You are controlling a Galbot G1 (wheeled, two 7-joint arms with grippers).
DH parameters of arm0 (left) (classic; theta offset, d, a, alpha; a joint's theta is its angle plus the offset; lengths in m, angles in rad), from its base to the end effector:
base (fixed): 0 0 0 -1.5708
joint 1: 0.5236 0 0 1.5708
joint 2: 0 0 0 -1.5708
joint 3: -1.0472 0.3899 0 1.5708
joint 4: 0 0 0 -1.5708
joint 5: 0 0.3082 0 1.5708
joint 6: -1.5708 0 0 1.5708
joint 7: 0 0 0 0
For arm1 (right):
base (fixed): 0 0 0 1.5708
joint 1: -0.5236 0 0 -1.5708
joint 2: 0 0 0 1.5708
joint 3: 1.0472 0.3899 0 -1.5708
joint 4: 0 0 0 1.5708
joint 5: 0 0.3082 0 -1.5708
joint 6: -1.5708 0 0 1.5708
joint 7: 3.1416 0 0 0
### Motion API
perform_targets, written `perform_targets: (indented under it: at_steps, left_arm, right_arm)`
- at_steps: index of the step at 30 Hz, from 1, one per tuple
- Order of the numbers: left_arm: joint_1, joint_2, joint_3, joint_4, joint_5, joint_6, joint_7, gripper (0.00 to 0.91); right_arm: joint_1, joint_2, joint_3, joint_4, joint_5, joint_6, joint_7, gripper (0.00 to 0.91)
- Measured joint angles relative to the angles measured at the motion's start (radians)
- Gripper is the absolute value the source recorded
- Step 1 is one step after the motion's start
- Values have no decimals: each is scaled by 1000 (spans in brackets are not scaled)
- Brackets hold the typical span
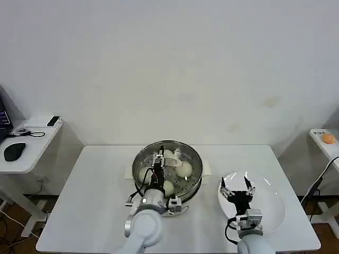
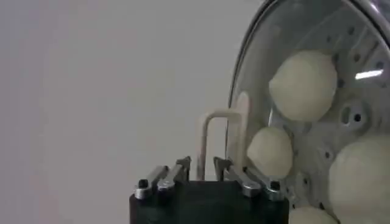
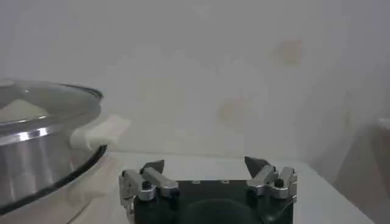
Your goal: Take steamed baozi put them in steamer then cover it.
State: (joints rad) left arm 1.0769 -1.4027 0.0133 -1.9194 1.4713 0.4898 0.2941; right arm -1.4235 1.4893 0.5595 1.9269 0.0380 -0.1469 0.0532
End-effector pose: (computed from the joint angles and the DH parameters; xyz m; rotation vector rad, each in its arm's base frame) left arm 0.2397 -0.0984 -0.3127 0.1888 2.2912 2.1197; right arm 0.1653 -0.0333 -0.3671 -0.0917 -2.9750 0.0819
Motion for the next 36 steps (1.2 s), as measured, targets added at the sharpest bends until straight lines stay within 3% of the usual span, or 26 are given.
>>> perform_targets:
  at_steps: [25,36]
  left_arm:
    - [122,53,-52,-204,-125,-20,29,907]
    - [195,101,-130,-341,-315,-28,-26,907]
  right_arm:
    - [-25,-40,3,27,61,8,-1,907]
    - [-36,-99,19,42,141,27,-11,907]
